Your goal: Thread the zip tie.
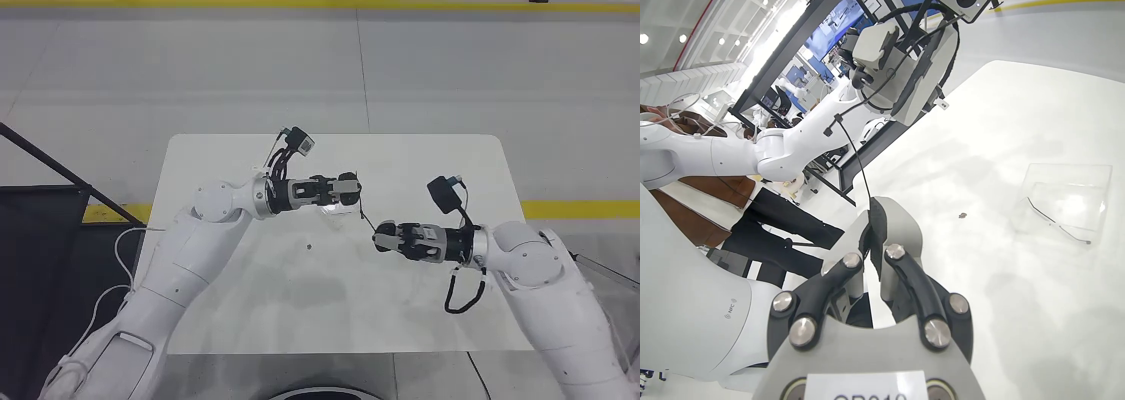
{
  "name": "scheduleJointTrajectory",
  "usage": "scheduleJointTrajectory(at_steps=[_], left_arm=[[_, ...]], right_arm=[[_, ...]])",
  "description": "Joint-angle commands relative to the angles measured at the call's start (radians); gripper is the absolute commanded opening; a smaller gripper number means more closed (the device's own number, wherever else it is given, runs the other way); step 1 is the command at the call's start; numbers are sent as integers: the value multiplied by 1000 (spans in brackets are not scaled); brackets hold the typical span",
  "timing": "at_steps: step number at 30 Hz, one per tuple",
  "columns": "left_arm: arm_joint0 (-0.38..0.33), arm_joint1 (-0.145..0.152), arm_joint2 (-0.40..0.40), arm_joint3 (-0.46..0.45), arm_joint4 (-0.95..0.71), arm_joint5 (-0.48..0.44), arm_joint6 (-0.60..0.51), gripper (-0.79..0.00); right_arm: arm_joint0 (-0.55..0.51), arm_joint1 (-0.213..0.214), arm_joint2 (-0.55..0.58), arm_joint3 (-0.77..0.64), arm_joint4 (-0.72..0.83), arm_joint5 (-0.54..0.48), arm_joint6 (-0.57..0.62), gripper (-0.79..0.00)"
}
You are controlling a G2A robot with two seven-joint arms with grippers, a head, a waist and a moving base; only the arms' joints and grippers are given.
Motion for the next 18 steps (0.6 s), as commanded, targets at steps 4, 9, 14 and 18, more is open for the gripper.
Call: scheduleJointTrajectory(at_steps=[4,9,14,18], left_arm=[[-3,-3,-1,7,0,-2,-3,-785],[-6,-5,-3,12,4,-5,-2,-785],[-5,-4,-15,20,7,-13,4,-785],[-1,-2,-27,22,14,-18,13,-785]], right_arm=[[4,2,-4,3,-1,0,-5,-785],[5,5,-6,5,-1,-2,-8,-785],[3,10,4,10,5,-10,-13,-785],[-5,15,15,7,10,-16,-14,-785]])
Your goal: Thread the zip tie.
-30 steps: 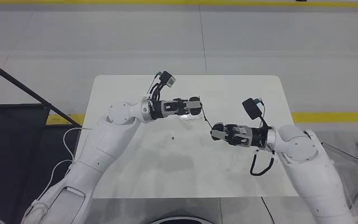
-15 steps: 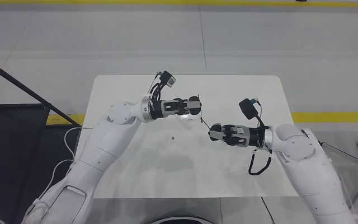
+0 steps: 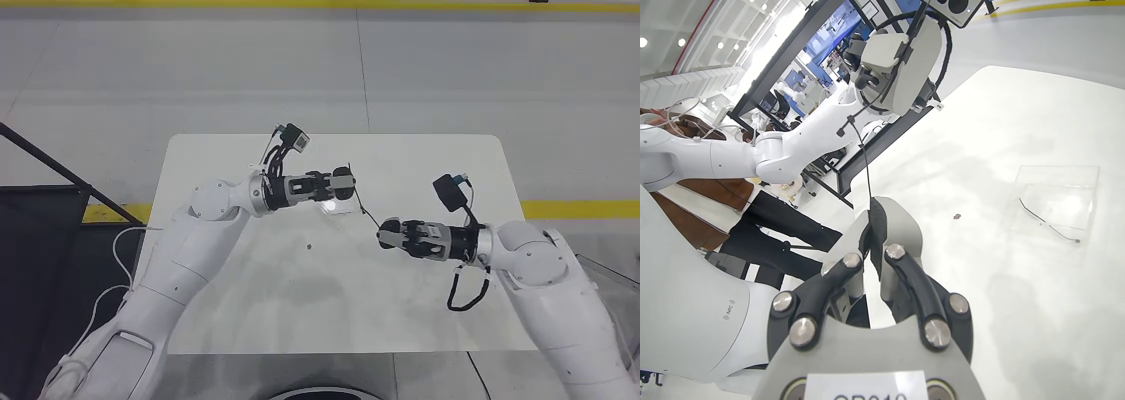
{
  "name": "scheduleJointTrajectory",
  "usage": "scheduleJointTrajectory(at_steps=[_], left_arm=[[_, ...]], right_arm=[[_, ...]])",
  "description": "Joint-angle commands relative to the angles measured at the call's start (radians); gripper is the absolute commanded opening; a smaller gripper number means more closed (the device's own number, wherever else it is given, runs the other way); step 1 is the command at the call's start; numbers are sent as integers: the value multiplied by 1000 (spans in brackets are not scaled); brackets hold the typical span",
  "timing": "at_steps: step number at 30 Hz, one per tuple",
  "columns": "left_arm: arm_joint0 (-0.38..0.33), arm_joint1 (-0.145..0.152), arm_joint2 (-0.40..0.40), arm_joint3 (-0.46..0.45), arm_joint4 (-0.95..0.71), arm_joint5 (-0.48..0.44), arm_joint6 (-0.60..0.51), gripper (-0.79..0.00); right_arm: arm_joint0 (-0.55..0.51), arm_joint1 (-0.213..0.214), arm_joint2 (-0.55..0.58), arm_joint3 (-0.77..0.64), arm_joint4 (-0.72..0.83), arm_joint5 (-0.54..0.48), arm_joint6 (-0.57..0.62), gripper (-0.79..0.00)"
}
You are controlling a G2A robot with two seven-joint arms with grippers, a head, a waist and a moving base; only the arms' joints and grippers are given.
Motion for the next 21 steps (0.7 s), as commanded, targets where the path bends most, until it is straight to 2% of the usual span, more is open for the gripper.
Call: scheduleJointTrajectory(at_steps=[1,21], left_arm=[[3,1,-6,0,6,-2,5,-785],[37,14,-61,-31,25,-4,20,-785]], right_arm=[[-4,3,5,-2,2,-2,-1,-785],[-22,18,18,-16,5,-9,-12,-785]])
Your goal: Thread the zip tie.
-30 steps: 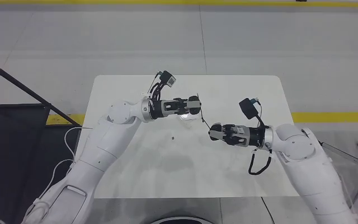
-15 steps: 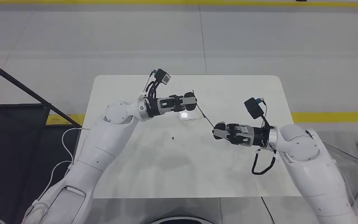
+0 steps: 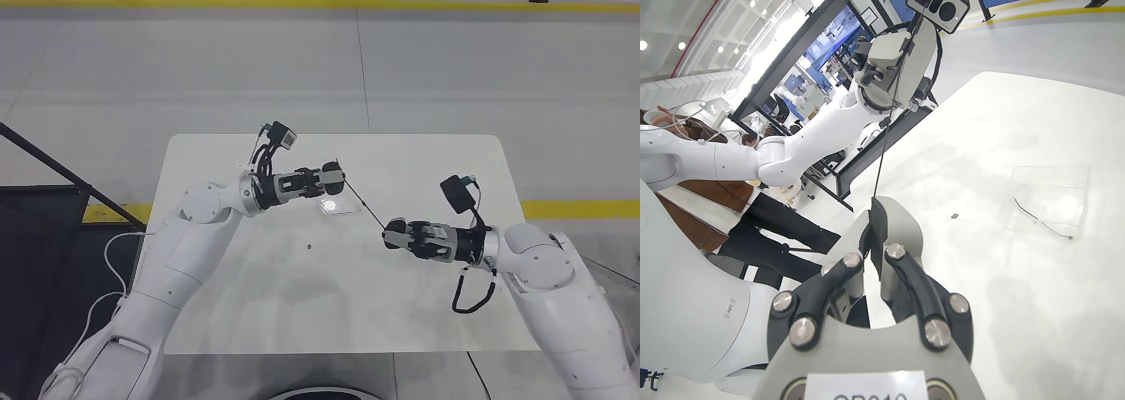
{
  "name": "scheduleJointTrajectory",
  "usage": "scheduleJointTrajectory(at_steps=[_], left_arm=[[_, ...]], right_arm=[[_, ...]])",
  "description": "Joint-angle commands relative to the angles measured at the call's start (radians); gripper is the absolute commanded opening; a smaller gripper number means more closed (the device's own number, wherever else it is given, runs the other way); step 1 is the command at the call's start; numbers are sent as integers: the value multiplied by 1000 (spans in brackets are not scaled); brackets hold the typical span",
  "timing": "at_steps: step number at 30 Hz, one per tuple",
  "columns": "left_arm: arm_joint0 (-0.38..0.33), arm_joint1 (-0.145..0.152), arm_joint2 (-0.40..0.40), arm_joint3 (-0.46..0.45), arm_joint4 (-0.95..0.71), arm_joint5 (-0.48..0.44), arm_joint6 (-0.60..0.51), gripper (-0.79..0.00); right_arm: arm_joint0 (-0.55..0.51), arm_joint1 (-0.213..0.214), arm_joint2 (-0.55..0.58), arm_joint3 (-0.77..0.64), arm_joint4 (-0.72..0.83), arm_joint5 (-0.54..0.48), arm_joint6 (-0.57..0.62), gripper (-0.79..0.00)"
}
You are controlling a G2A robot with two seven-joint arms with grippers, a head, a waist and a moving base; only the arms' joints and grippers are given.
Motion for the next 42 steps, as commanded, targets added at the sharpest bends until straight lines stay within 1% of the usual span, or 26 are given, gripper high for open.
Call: scheduleJointTrajectory(at_steps=[1,2,3,4,5,6,10,12,15,19,23,26,30,33,35,37,42], left_arm=[[4,1,-2,-8,5,2,-4,-785],[5,1,-1,-12,8,4,-6,-785],[5,1,1,-18,10,6,-13,-683],[6,1,2,-19,11,9,-17,-397],[5,2,2,-20,16,13,-17,-40],[4,2,3,-21,27,16,-15,0],[6,5,-5,-27,60,26,16,0],[12,10,-21,-35,83,30,42,0],[32,22,-61,-52,131,45,91,0],[79,45,-134,-93,230,87,170,0],[150,69,-211,-172,338,165,266,0],[210,85,-261,-249,415,243,315,0],[279,97,-311,-333,430,304,350,0],[309,101,-329,-366,424,322,368,0],[311,101,-330,-369,422,323,369,0],[311,101,-330,-369,422,323,369,0],[311,101,-330,-369,422,323,369,0]], right_arm=[[0,1,0,-1,-2,3,1,-785],[1,2,-1,-4,-4,4,1,-785],[2,2,-2,-8,-8,8,1,-785],[5,3,-3,-14,-12,11,1,-785],[7,3,-2,-19,-24,18,0,-785],[11,4,1,-26,-44,28,-6,-785],[15,7,15,-77,-149,81,-51,-785],[16,9,26,-115,-229,121,-76,-785],[14,11,34,-191,-375,195,-104,-785],[15,12,23,-310,-641,314,-137,-785],[22,9,-27,-406,-875,399,-145,-785],[39,3,-103,-459,-1070,436,-124,-785],[78,-14,-220,-472,-1241,467,-85,-785],[119,-33,-303,-445,-1324,501,-70,-785],[149,-47,-351,-414,-1373,530,-59,-785],[159,-59,-374,-394,-1304,531,-78,-785],[159,-59,-374,-394,-1304,531,-78,-785]])
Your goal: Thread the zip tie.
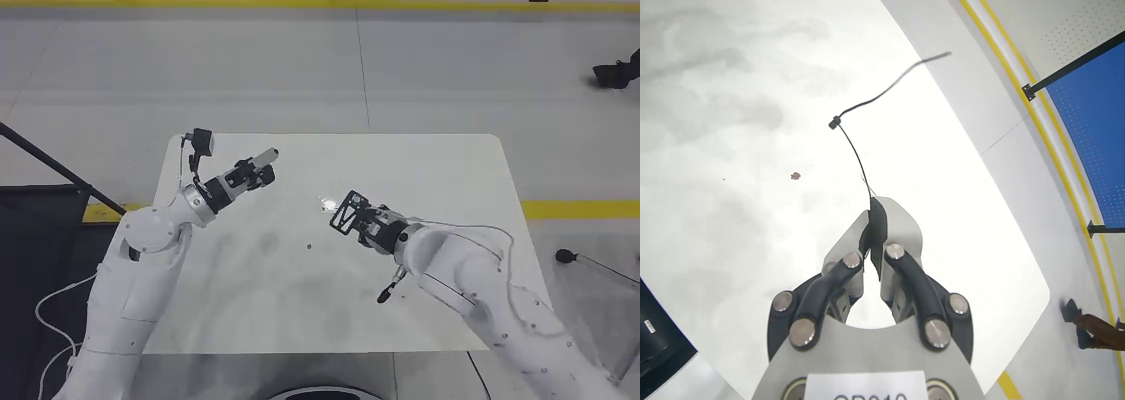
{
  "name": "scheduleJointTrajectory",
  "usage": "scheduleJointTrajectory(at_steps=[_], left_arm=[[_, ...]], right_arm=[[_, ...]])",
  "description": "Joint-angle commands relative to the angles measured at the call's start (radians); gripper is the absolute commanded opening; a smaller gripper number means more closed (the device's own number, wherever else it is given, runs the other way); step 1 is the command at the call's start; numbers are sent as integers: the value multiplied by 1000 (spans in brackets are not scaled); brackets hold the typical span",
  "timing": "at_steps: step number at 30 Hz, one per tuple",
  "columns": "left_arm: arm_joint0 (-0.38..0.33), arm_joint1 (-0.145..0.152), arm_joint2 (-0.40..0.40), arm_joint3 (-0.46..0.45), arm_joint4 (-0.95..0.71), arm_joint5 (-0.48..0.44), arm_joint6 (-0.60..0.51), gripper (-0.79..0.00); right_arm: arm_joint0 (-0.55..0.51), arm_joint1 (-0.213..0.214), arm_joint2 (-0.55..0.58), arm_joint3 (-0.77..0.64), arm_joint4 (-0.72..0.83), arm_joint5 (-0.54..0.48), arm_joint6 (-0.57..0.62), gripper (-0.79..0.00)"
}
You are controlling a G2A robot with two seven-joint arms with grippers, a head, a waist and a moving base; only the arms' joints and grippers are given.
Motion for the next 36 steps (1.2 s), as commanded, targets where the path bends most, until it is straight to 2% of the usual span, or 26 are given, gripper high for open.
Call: scheduleJointTrajectory(at_steps=[1,8,14,18,21,29,36], left_arm=[[0,0,0,0,0,0,0,0],[8,-2,9,-4,-16,17,23,0],[6,-8,27,3,-24,86,94,0],[16,-6,15,-6,-30,106,116,0],[31,-4,4,-20,-33,115,128,0],[36,-3,-1,-24,-34,118,131,0],[36,-3,-1,-24,-34,118,131,0]], right_arm=[[0,0,0,0,-2,0,1,-785],[-7,-1,-7,3,-33,7,1,-785],[57,-42,-141,19,-281,117,202,-785],[145,-99,-267,90,-409,159,346,-785],[210,-149,-349,174,-440,140,413,-785],[337,-289,-471,412,-387,105,481,-785],[375,-365,-493,524,-368,84,505,-785]])
